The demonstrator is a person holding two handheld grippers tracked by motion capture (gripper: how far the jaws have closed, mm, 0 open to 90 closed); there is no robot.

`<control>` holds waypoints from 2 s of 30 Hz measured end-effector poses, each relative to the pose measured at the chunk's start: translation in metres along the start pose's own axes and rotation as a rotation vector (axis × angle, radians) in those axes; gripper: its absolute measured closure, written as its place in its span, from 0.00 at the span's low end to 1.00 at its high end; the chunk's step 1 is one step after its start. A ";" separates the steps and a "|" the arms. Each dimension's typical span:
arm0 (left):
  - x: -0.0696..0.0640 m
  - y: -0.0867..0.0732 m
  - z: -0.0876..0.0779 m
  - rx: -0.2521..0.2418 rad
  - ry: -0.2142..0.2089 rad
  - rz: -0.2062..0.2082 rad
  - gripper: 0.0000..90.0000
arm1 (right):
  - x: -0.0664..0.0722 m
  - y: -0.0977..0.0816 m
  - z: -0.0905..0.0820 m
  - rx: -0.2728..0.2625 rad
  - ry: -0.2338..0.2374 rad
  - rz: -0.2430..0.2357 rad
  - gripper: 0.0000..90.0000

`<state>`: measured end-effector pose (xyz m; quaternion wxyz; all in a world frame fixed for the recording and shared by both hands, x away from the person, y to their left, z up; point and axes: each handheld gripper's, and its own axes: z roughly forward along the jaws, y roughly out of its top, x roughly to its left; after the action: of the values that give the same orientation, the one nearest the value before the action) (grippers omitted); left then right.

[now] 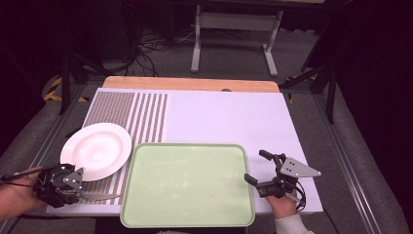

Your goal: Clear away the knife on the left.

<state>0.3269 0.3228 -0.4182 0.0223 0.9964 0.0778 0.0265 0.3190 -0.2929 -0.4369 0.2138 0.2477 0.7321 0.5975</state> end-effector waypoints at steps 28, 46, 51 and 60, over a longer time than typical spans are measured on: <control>-0.001 0.007 0.011 0.151 0.037 0.207 0.89 | 0.000 -0.001 0.000 0.007 0.011 0.000 0.02; -0.003 0.006 -0.013 0.068 0.061 0.108 0.89 | 0.000 -0.001 0.001 0.002 0.012 0.005 0.02; -0.003 0.007 -0.030 -0.003 0.069 0.053 0.89 | -0.001 0.000 0.001 0.001 0.010 0.007 0.02; 0.003 0.012 -0.050 -0.087 0.045 -0.078 0.89 | -0.002 0.000 0.000 -0.002 0.007 0.007 0.02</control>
<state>0.3288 0.3131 -0.3680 0.0646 0.9898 0.1158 0.0514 0.3200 -0.2941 -0.4370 0.2094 0.2478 0.7316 0.5996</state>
